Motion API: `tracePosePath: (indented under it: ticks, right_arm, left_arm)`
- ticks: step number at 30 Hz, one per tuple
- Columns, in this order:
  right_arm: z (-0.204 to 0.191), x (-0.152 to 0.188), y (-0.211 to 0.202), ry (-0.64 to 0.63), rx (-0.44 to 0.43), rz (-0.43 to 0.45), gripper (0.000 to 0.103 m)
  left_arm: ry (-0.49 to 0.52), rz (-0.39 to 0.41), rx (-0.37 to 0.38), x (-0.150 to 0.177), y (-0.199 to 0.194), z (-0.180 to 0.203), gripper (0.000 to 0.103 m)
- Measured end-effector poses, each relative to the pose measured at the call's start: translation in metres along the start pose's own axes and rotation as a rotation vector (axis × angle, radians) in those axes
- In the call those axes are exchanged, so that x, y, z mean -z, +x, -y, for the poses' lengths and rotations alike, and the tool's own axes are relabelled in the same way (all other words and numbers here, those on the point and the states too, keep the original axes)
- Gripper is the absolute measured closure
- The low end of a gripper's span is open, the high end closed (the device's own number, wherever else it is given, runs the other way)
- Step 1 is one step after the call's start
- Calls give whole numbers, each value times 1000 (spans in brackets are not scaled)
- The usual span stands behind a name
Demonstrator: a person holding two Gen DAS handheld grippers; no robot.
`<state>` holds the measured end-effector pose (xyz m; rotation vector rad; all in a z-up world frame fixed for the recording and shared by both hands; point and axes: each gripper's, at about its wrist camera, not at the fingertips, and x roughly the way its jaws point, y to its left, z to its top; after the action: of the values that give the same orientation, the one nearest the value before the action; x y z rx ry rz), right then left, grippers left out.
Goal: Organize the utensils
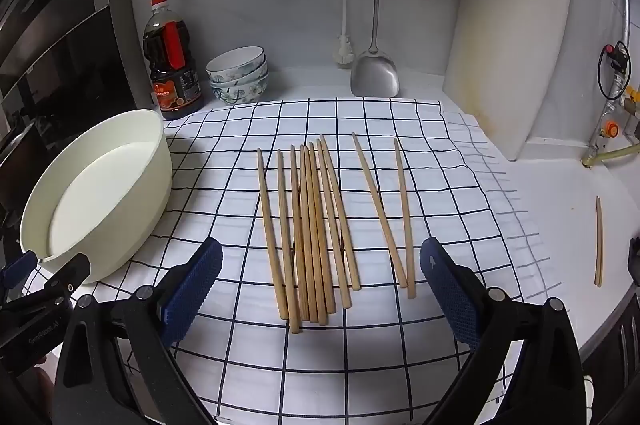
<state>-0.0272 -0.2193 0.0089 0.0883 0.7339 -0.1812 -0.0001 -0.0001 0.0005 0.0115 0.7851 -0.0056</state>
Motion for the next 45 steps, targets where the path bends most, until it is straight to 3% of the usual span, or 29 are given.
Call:
tracePosePath:
  ticks: [45]
  right_arm:
    - [-11,3,-4,-27,-12,14,8]
  left_arm:
    - [23,15,-16,3,-7,-1,6]
